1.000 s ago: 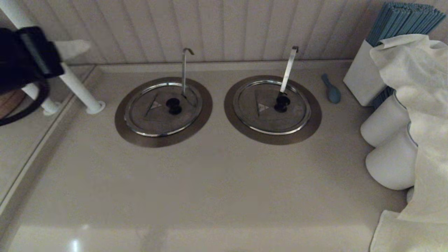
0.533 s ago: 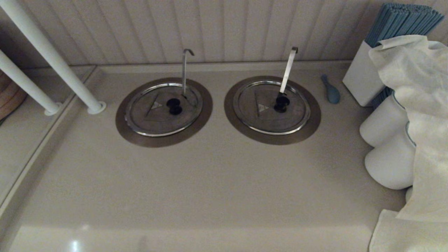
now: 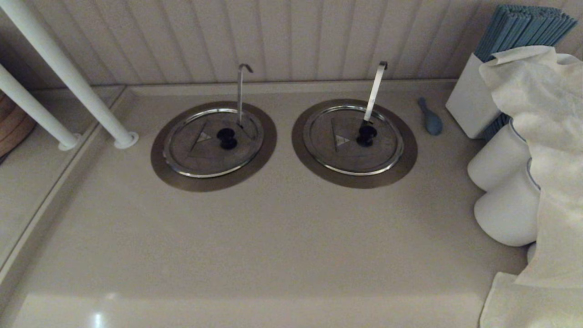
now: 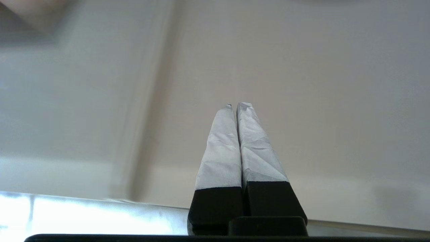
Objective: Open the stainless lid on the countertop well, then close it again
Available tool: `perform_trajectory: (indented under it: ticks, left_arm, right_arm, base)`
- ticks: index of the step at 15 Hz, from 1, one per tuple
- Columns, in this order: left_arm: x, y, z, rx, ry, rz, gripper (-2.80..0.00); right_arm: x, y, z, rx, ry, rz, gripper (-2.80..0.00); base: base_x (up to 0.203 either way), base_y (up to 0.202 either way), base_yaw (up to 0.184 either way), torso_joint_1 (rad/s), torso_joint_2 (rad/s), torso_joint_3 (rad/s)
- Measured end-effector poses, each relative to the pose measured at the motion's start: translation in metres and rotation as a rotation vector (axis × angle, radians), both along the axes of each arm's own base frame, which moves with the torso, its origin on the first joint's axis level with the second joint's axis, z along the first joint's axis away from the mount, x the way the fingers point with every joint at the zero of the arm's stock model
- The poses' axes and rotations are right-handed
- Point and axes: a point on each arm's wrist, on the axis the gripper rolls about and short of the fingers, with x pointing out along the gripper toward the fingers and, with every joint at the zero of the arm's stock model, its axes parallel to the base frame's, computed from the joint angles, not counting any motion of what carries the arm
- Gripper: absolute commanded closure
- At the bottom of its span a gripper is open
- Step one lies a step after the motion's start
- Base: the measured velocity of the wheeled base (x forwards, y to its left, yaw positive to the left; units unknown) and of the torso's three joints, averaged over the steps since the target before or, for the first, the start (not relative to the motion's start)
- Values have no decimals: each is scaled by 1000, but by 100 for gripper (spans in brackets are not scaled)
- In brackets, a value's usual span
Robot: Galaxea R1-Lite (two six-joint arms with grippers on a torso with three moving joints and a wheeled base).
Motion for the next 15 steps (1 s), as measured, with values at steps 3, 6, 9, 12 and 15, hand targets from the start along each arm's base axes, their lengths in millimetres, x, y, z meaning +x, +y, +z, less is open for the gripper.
perform_trajectory:
  ticks: [3, 6, 9, 12, 15]
  left_arm:
    - [33, -2, -53, -11, -26, -80, 0]
    - [39, -5, -63, 9, -69, -196, 0]
    - [40, -5, -71, -75, -18, -193, 0]
    - [40, -4, -71, -139, -26, -148, 0]
    - [40, -4, -71, -141, -28, -146, 0]
  right_arm:
    - [0, 0, 0, 0, 0, 0, 0]
    - [0, 0, 0, 0, 0, 0, 0]
    - [0, 0, 0, -4, 2, 0, 0]
    - [0, 0, 0, -4, 2, 1, 0]
    - [0, 0, 0, -4, 2, 1, 0]
  base:
    - [0, 0, 0, 0, 0, 0]
    - [0, 0, 0, 0, 0, 0]
    - [0, 0, 0, 0, 0, 0]
    - [0, 0, 0, 0, 0, 0]
    - [0, 0, 0, 0, 0, 0]
